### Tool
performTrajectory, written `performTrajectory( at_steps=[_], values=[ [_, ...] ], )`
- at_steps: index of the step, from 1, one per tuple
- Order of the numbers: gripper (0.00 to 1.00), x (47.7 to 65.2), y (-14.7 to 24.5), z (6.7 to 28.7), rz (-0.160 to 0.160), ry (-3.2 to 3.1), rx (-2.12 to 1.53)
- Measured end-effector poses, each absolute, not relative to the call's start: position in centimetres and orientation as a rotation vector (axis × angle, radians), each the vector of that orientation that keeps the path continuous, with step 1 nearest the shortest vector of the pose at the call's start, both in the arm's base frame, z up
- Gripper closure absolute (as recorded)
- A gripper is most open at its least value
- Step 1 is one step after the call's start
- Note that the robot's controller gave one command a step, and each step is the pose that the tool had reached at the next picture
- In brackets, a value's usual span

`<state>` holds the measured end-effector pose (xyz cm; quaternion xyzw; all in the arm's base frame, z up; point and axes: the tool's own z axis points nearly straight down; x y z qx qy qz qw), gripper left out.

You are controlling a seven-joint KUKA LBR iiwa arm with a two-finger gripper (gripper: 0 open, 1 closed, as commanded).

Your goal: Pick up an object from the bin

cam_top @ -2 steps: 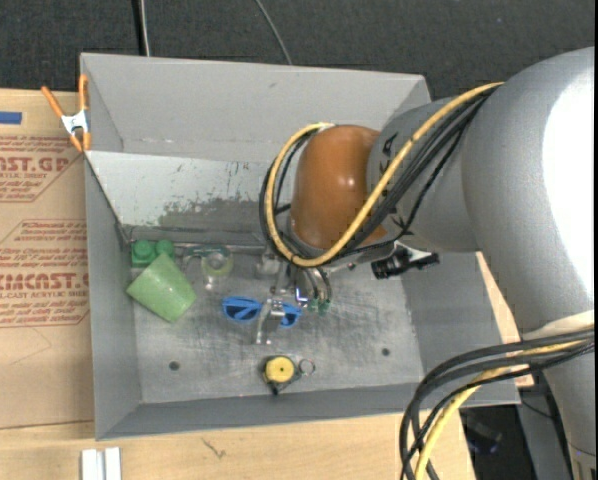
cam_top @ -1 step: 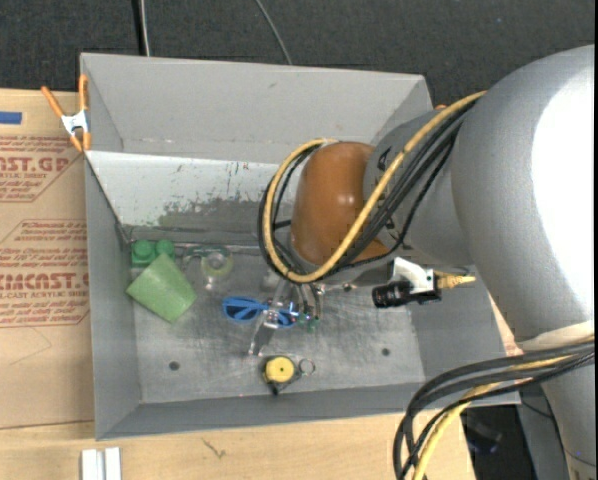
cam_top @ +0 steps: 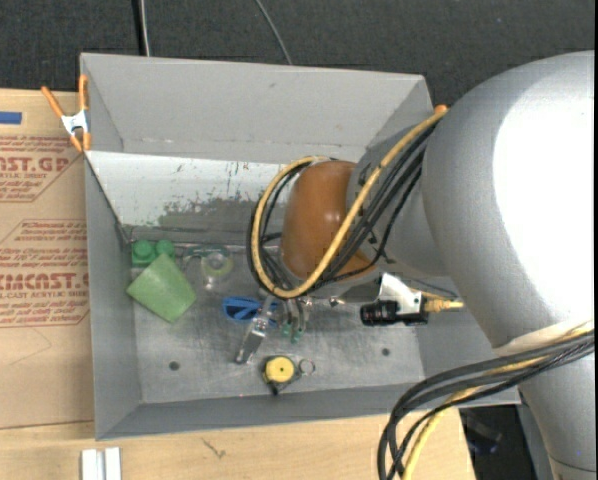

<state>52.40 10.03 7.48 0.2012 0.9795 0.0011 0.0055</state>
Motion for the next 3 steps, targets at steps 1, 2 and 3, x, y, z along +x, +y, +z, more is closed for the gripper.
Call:
performTrajectory(
  at_steps=[1,2,3],
  values=[
    [0.0,52.5,10.0,7.7,0.002,3.074,0.632],
    [1.0,52.9,10.0,8.0,0.008,3.061,0.63],
    [1.0,53.0,10.1,8.8,0.002,3.076,0.632]
  ],
)
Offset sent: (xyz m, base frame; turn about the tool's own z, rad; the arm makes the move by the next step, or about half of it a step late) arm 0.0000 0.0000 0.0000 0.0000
